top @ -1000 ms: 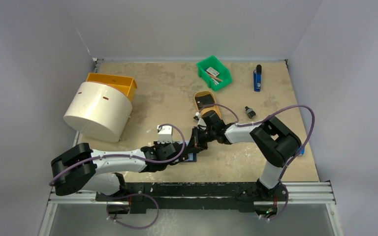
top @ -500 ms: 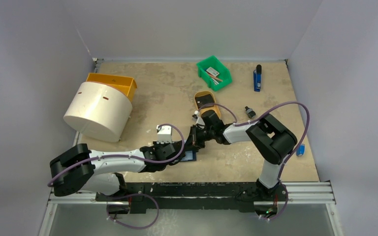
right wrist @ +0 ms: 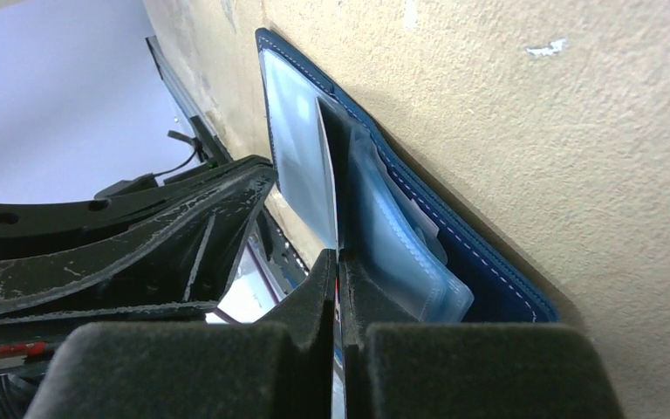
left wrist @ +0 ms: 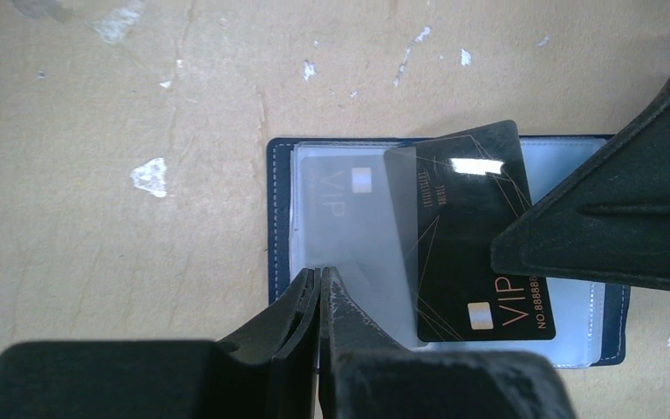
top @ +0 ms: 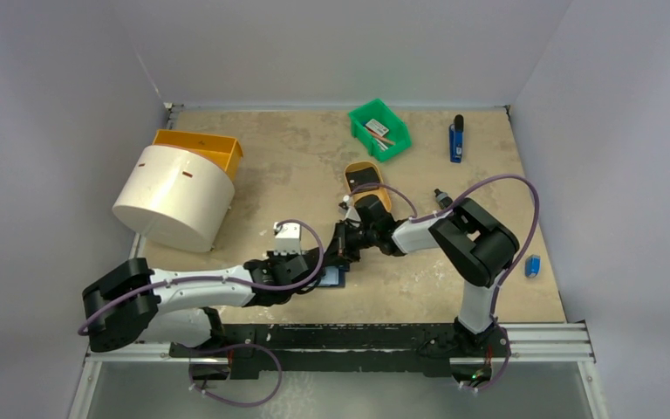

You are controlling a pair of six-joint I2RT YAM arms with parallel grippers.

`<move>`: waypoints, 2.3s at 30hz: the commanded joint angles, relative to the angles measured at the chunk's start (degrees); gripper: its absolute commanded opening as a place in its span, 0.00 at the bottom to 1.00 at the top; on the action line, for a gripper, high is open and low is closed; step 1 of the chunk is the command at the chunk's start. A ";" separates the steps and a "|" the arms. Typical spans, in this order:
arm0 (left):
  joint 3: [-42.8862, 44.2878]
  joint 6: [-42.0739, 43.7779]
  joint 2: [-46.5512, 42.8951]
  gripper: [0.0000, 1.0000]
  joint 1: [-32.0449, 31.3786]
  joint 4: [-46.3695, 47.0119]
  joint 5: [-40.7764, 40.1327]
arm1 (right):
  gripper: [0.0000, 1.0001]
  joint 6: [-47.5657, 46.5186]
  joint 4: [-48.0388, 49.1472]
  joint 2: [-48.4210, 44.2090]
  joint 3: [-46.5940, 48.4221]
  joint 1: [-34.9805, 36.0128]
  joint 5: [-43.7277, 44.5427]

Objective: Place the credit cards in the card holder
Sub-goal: Insert the credit card into the card holder.

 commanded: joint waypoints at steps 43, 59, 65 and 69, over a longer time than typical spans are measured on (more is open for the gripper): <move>1.10 -10.54 -1.56 0.00 0.31 -7.26 -4.88 | 0.00 7.35 2.48 4.35 0.73 2.75 6.22; -1.86 -12.28 1.23 0.00 8.25 -3.96 2.23 | 0.00 7.21 1.84 4.83 1.21 2.76 6.22; -4.34 -12.19 1.17 0.00 8.28 2.64 7.26 | 0.00 7.83 2.11 5.03 1.44 3.49 6.44; -5.33 -12.20 1.22 0.00 8.19 5.05 9.06 | 0.00 8.49 2.28 5.30 1.90 4.20 6.75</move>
